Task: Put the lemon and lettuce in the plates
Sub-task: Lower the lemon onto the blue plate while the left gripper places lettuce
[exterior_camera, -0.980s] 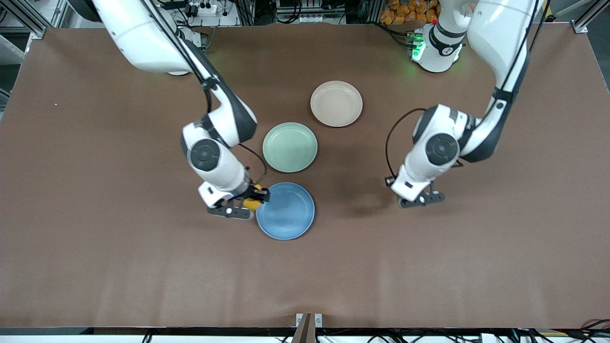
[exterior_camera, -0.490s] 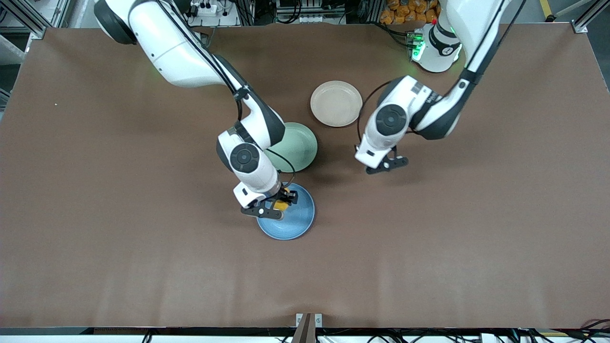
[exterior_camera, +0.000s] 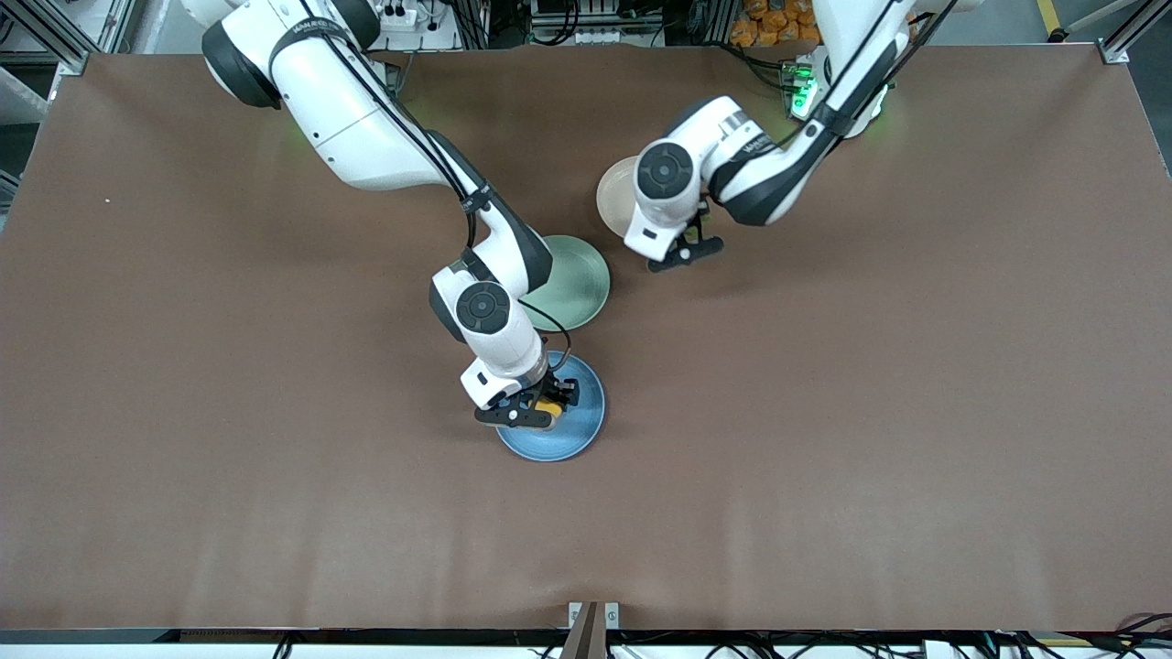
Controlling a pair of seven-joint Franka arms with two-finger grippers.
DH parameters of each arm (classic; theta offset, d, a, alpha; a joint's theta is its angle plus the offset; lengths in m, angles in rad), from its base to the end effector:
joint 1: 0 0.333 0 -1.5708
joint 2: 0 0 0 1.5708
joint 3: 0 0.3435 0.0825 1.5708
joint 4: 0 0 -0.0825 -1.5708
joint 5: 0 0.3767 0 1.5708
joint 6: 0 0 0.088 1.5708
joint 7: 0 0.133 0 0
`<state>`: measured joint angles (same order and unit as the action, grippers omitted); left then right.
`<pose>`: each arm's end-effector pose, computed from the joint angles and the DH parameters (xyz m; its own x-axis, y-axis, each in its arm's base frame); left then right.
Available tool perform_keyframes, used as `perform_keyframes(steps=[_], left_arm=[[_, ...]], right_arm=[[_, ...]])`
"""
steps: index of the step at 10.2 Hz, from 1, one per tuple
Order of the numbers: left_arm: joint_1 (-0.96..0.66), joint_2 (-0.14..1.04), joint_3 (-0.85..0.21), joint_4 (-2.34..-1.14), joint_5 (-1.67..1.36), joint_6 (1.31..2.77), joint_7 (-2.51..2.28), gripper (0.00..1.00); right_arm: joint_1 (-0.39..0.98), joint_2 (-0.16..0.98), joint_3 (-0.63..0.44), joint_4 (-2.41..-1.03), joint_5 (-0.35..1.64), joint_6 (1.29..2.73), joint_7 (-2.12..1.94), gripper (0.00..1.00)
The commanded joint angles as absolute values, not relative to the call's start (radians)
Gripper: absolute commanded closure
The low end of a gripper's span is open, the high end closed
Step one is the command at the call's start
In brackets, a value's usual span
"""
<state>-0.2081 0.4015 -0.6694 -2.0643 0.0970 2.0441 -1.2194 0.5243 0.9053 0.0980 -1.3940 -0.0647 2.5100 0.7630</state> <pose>0.3564 -0.4109 0.2611 0.9140 0.2984 -0.2748 0.2369 -0.9425 -0.2355 0.6370 0.4353 0.1815 0.9798 -0.1479 0.1346 -0.1244 -0.9779 -0.1683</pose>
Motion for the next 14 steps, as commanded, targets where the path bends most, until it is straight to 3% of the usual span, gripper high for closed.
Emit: perform_keyframes(steps=[1, 2, 3, 5, 6, 7, 9, 11, 14], left_arm=[[-0.228, 0.448, -0.718, -2.071, 0.106, 2.040, -1.314, 1.00], [-0.268, 0.462, -0.719, -2.069, 0.088, 2.048, -1.340, 1.00], [-0.297, 0.468, -0.719, -2.069, 0.071, 2.051, -1.353, 1.00], [-0.340, 0.474, -0.719, -2.068, 0.040, 2.054, -1.353, 1.00], [-0.350, 0.486, -0.719, -2.060, 0.038, 2.056, -1.353, 0.14], [-0.356, 0.494, -0.718, -2.059, 0.038, 2.059, -1.354, 0.00], [-0.353, 0.489, -0.716, -2.054, 0.038, 2.059, -1.364, 0.00], [-0.321, 0.466, -0.712, -2.030, 0.043, 2.053, -1.367, 0.00], [-0.209, 0.440, -0.674, -1.910, 0.151, 2.025, -1.374, 0.00]], right_arm=[[0.528, 0.943, 0.097, -1.358, -0.091, 2.517, 0.785, 0.62], [0.525, 0.940, 0.098, -1.356, -0.084, 2.516, 0.787, 0.08], [0.522, 0.934, 0.097, -1.355, -0.087, 2.505, 0.782, 0.00], [0.515, 0.924, 0.094, -1.355, -0.086, 2.482, 0.776, 0.00], [0.515, 0.923, 0.092, -1.342, -0.084, 2.401, 0.773, 0.00], [0.512, 0.923, 0.092, -1.295, -0.078, 2.297, 0.772, 0.00], [0.505, 0.920, 0.098, -1.238, -0.066, 2.174, 0.773, 0.00], [0.503, 0.911, 0.097, -1.233, -0.017, 2.163, 0.772, 0.00], [0.488, 0.905, 0.092, -1.134, 0.072, 2.001, 0.717, 0.00]])
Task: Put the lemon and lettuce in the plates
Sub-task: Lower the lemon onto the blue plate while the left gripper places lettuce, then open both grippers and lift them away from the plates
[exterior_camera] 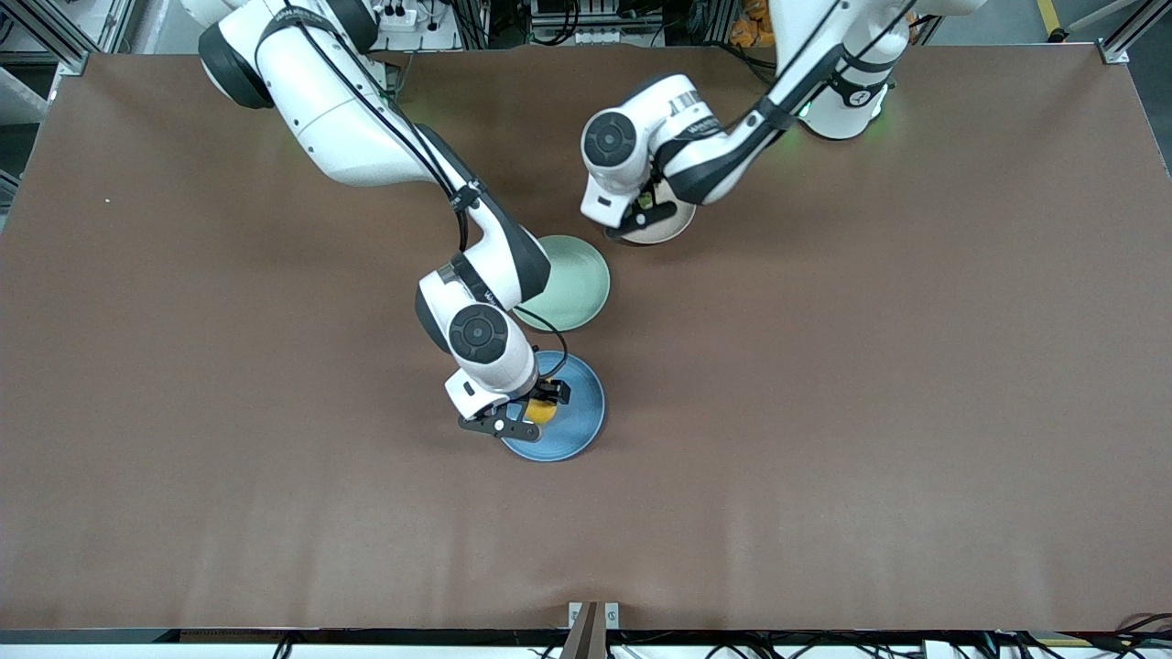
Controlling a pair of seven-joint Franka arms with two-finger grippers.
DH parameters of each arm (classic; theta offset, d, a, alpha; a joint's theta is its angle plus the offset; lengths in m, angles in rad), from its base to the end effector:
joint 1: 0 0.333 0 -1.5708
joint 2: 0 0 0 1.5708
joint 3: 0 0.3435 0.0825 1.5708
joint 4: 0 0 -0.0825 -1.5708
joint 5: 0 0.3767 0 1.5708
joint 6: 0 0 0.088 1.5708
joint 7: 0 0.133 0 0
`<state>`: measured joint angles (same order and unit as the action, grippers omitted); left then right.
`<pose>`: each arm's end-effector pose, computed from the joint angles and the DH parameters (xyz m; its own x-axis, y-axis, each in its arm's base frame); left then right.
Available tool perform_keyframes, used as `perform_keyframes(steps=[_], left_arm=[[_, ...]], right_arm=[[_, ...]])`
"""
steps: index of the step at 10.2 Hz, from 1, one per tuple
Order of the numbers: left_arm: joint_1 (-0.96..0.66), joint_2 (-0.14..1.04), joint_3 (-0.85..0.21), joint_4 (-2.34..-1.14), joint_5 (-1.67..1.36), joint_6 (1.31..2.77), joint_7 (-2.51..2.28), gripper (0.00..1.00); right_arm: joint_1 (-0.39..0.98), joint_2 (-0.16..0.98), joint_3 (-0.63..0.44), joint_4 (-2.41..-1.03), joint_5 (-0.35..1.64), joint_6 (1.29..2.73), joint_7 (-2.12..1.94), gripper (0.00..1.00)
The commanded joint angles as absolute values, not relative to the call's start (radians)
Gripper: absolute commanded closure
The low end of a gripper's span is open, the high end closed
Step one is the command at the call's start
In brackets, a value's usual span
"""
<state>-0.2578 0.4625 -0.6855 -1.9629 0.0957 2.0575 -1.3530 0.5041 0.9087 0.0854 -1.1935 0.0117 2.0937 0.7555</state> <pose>0.3570 -0.4565 0.2727 0.8903 0.3715 -0.2633 0.3278 -0.9242 -0.1959 0.6540 0.4164 0.2273 0.9778 -0.2012 -0.0582 -0.2043 -0.9776 -0.0514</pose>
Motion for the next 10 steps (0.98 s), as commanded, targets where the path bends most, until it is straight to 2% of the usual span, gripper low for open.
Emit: perform_keyframes(steps=[1, 3, 5, 7, 10], left_arm=[[-0.155, 0.439, -0.672, -1.873, 0.187, 2.022, -1.374, 0.00], [-0.071, 0.439, -0.670, -1.813, 0.260, 2.022, -1.362, 0.00], [0.010, 0.442, -0.670, -1.772, 0.310, 2.022, -1.316, 0.00], [0.070, 0.442, -0.670, -1.746, 0.313, 2.022, -1.243, 0.00], [0.156, 0.402, -0.673, -1.750, 0.313, 1.970, -1.087, 0.00]], right_arm=[[0.489, 0.900, 0.063, -1.096, 0.104, 1.921, 0.697, 0.00], [0.473, 0.843, 0.046, -1.091, 0.121, 1.862, 0.663, 0.00], [0.390, 0.755, 0.046, -1.130, 0.118, 1.777, 0.588, 0.00], [0.297, 0.602, 0.046, -1.333, 0.117, 1.775, 0.380, 0.00], [0.181, 0.487, 0.044, -1.498, 0.014, 1.776, 0.206, 0.00]])
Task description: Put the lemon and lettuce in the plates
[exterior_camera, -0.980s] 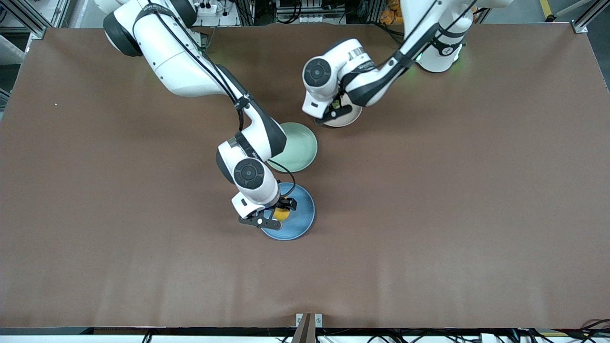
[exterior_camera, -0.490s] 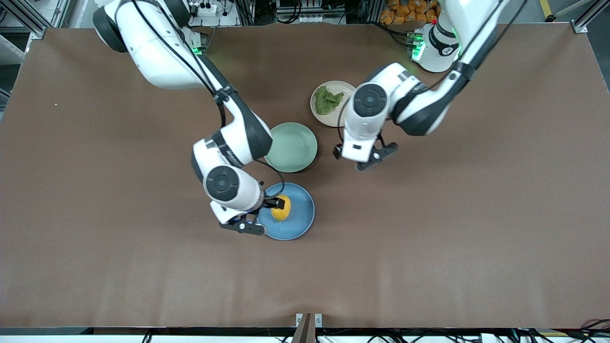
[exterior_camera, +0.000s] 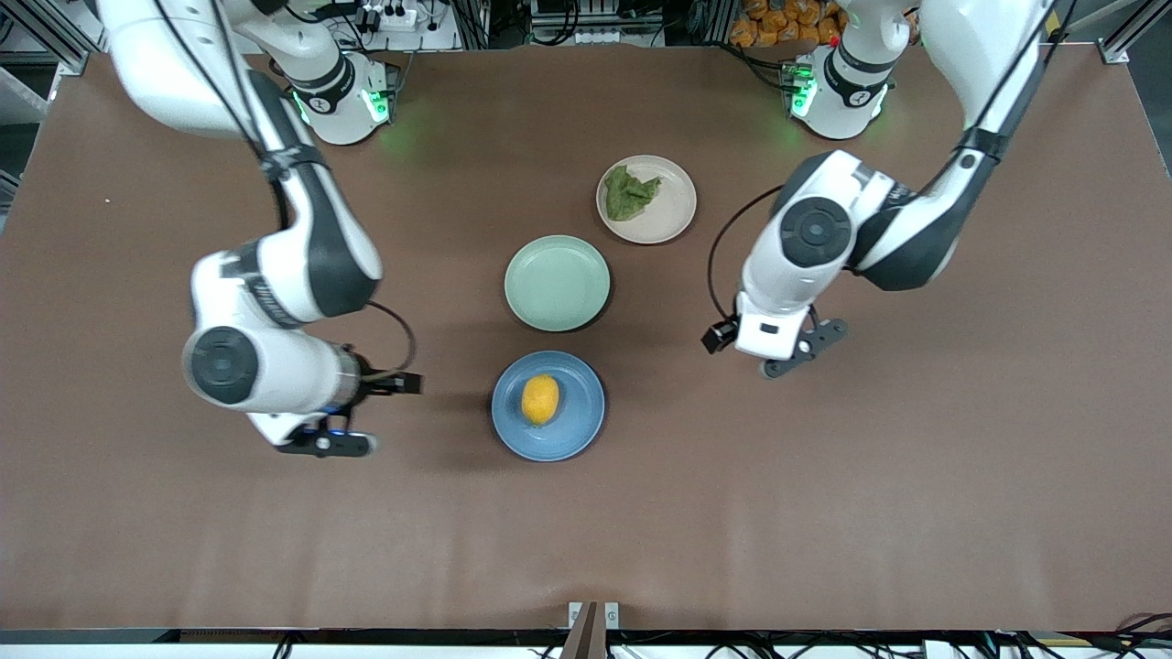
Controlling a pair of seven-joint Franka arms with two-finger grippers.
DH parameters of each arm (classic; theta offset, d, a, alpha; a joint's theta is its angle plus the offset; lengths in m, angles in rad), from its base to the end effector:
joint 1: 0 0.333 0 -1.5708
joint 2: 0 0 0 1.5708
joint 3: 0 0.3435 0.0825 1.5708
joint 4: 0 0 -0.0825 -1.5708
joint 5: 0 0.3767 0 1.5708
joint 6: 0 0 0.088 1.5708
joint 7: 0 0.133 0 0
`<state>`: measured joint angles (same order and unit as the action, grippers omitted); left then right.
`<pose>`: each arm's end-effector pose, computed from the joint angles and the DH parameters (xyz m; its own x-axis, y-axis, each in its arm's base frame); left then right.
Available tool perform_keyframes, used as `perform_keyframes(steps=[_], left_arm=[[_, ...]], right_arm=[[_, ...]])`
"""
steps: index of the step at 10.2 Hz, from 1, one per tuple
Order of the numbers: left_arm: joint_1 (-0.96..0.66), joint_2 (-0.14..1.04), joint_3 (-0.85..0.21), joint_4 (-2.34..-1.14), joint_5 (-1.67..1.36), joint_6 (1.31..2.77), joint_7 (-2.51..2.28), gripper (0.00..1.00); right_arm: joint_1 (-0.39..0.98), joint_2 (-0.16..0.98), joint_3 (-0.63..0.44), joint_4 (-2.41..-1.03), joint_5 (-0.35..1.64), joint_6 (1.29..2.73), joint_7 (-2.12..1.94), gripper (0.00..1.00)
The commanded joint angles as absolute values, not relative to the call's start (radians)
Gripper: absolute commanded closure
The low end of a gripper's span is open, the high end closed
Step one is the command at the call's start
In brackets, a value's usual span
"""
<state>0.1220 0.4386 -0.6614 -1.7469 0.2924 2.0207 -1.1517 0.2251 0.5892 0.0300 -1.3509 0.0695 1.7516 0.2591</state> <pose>0.5812 -0.2746 0.3629 0.8703 0.4914 -0.0335 0.4895 -0.8705 -0.0513 0.6785 0.1809 0.3671 0.9790 -0.0228 -0.2024 -0.0296 -0.9991 -0.0306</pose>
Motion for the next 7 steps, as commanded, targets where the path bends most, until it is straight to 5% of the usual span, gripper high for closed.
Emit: perform_keyframes(steps=[1, 3, 7], left_arm=[[0.143, 0.385, -0.643, -1.755, 0.310, 1.968, -1.047, 0.00], [0.074, 0.342, -0.518, -1.775, 0.287, 1.971, -0.929, 0.00], [-0.002, 0.230, -0.296, -1.821, 0.108, 1.983, -0.495, 0.00]], right_arm=[[0.152, 0.468, 0.044, -1.525, 0.003, 1.795, 0.166, 0.00], [0.098, 0.395, 0.043, -1.641, 0.002, 1.912, 0.071, 0.00], [0.032, 0.293, -0.023, -1.712, 0.002, 1.919, -0.121, 0.00]])
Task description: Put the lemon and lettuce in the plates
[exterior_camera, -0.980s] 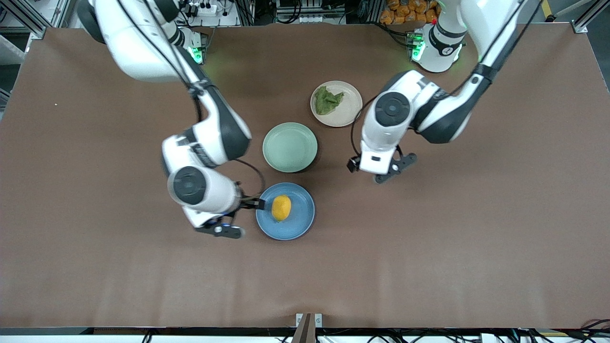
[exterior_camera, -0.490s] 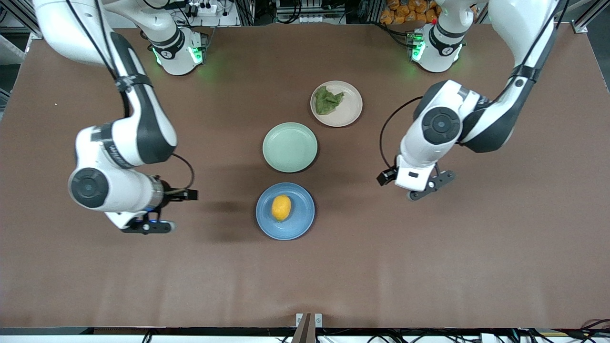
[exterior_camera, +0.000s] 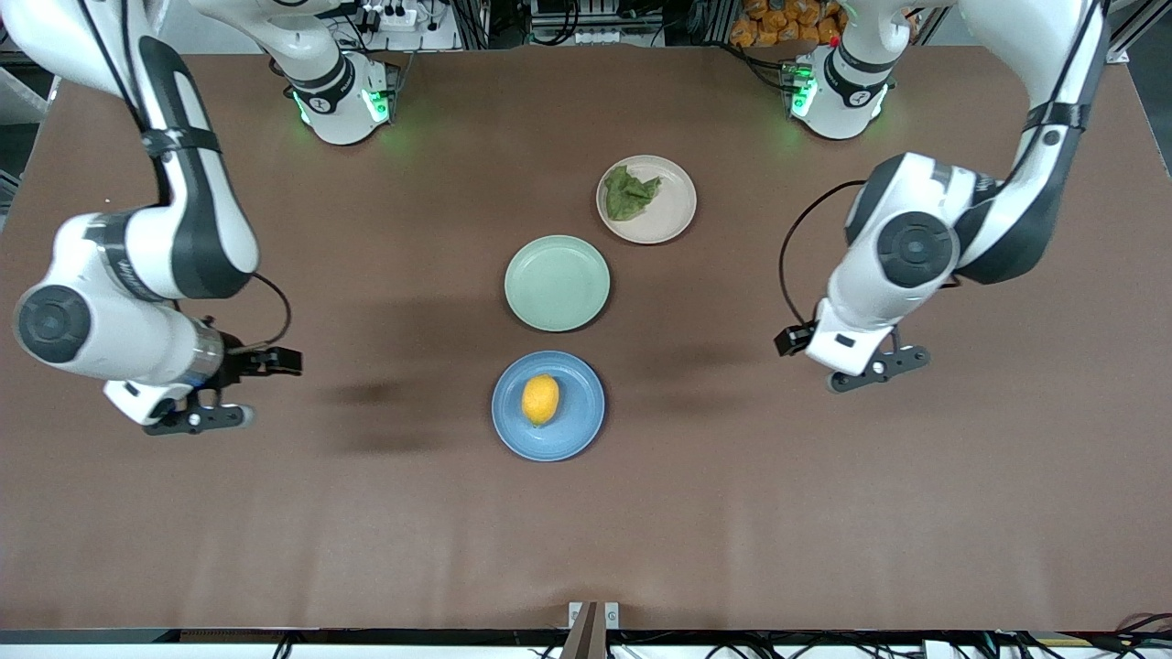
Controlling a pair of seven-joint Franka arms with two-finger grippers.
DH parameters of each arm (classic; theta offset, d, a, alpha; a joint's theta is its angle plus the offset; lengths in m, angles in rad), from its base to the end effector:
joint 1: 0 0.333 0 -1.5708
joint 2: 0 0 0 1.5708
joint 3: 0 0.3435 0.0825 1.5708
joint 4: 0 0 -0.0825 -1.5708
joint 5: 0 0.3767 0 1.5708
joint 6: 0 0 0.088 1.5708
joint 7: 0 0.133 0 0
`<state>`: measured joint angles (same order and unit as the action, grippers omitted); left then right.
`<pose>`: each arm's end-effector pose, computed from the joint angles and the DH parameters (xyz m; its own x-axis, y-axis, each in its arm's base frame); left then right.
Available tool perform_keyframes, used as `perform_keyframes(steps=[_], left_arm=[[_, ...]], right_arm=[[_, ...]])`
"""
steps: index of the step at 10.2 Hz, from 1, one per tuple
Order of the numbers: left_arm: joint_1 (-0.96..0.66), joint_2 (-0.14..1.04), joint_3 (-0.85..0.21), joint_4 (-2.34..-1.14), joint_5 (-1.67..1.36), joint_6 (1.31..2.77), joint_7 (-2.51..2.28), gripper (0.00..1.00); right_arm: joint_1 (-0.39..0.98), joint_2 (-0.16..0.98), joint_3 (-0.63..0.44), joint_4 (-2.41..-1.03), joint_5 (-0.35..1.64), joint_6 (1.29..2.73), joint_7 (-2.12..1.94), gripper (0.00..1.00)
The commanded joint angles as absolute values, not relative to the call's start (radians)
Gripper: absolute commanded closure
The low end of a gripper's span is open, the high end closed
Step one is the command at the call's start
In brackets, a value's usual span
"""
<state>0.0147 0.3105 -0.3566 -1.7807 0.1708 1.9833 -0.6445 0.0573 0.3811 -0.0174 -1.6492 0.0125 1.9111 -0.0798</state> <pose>0.5979 -0.1804 0.3881 0.9704 0.2376 -0.0434 0.2333 -0.9686 -0.0865 0.6495 0.0283 0.3856 0.9863 0.1155 -0.1181 0.1146 -0.9933 -0.0142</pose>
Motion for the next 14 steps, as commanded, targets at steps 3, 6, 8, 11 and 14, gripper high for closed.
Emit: perform_keyframes(steps=[3, 6, 8, 11, 14], left_arm=[[-0.009, 0.172, -0.219, -1.815, 0.064, 2.010, -0.335, 0.00], [-0.026, 0.072, -0.147, -1.798, 0.040, 2.003, -0.205, 0.00], [-0.032, 0.029, -0.121, -1.769, 0.052, 1.976, -0.135, 0.00], [-0.041, 0.009, -0.078, -1.645, 0.037, 1.755, 0.018, 0.00], [-0.061, -0.024, -0.078, -1.637, 0.014, 1.683, 0.015, 0.00]], right_arm=[[0.008, 0.192, -0.057, -1.709, 0.003, 1.881, -0.146, 0.00], [0.008, 0.114, -0.064, -1.668, 0.005, 1.743, -0.138, 0.00], [0.017, 0.118, -0.090, -1.547, 0.003, 1.576, -0.137, 0.00], [0.049, 0.109, -0.124, -1.467, 0.011, 1.474, -0.016, 0.00], [0.049, 0.109, -0.123, -1.457, 0.014, 1.474, 0.017, 0.00]])
